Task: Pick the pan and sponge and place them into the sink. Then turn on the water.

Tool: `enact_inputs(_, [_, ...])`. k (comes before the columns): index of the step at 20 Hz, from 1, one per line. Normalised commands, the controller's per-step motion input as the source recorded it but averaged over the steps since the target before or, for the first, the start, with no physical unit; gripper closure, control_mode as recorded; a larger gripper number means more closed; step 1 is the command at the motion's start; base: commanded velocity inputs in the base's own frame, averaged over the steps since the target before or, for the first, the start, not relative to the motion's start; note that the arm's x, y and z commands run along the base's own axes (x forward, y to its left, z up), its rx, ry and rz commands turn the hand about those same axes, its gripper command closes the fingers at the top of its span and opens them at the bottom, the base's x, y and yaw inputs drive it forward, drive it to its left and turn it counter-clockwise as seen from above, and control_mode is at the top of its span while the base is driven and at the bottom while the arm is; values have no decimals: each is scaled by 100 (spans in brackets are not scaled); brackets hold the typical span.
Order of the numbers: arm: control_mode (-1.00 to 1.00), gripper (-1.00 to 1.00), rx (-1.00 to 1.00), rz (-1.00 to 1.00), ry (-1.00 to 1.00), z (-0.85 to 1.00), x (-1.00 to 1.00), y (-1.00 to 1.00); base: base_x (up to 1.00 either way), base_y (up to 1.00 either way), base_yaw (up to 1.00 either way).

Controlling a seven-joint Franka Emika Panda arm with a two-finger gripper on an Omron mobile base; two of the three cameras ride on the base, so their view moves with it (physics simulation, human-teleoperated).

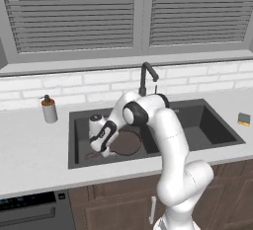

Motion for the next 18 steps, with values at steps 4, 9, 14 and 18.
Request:
enact_inputs(4, [-100, -100, 14, 4, -26, 40, -28, -16, 0, 0, 0])
enact_inputs(9, [-100, -100, 11, 6, -27, 76, -38, -7, 0, 0, 0])
enact_inputs(14, [-100, -100, 2, 2, -18, 100, -41, 0, 0, 0, 0])
enact_inputs(18, [-100, -100, 0, 0, 0, 100, -35, 0, 0, 0, 0])
